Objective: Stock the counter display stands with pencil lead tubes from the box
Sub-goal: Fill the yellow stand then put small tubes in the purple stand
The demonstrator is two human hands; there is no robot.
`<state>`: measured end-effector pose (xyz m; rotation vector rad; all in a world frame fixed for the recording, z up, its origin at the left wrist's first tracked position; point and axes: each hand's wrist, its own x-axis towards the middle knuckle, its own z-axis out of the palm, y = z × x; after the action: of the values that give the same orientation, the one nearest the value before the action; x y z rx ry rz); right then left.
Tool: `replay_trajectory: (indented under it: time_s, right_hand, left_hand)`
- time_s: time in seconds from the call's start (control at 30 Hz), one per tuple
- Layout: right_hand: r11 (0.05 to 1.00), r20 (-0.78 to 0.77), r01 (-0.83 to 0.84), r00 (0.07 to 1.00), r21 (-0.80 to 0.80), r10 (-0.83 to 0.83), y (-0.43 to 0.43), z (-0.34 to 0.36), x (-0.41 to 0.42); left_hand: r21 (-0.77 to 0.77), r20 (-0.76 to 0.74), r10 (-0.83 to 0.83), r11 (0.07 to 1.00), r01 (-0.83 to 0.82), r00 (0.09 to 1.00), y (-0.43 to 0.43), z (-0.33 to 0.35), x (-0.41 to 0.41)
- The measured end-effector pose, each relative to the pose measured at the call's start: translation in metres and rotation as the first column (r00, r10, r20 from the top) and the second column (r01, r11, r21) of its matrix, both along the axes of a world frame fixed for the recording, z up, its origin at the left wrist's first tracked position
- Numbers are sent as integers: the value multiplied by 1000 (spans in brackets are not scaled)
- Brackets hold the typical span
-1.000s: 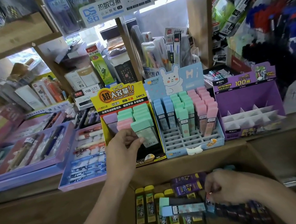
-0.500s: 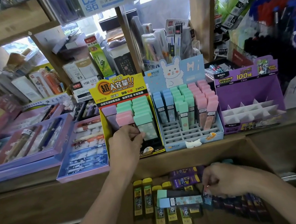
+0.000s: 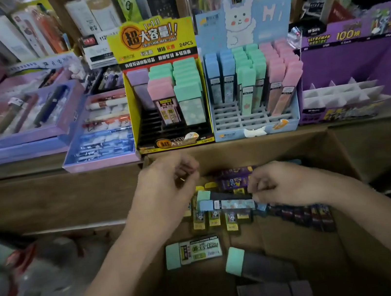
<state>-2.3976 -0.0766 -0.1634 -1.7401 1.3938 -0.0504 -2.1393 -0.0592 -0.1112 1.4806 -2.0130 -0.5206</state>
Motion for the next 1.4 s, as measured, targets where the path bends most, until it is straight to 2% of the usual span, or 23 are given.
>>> replay_trajectory:
  time_s: [0.13,0.33,0.4,0.53,0.8,0.97,1.1,1.23,1.33,1.4]
  right_hand:
    - [993,-112,-116,987,5,116,19,11,13]
    - [960,-205,-223,945,172,256,57,9,27]
    - [956,-224,-231,937,179,268,65,7,29]
    - [946,-208,-267,930,183,303,78,-1,35]
    - [958,-180,-260,943,121,279,94,-34,41]
    - [955,-180,-242,945,169,272,92,-39,40]
    - [960,-170,-247,949,129,266,100,-44,40]
    - [941,-165,-256,941,221,294,94,-30,40]
    - [931,-112,-255,950,262,291,86,-17,35]
    - [942,-42,-189,977,279,208,79,-10,28]
  left_hand:
    - [367,110,-53,930,9,992,22,-26,8]
    - [671,339,-175,734,-107,925,37,-44,14]
    - [688,399,-222,714,-130,889,40,-48,12]
    - [643,502,-282,754,-135,817,43,-54,5]
    - [651,554,-379,753,-102,742,50,-63,-3]
    - [684,527,-427,726,-69,735,52,-64,0]
    - [717,479,-467,696,-25,743,51,-64,3]
    - [778,410,-488,629,-16,771,50,-64,5]
    - [803,351,-483,596,8,802,48,-60,9]
    - [788,320,-444,616,25,837,47,-57,13]
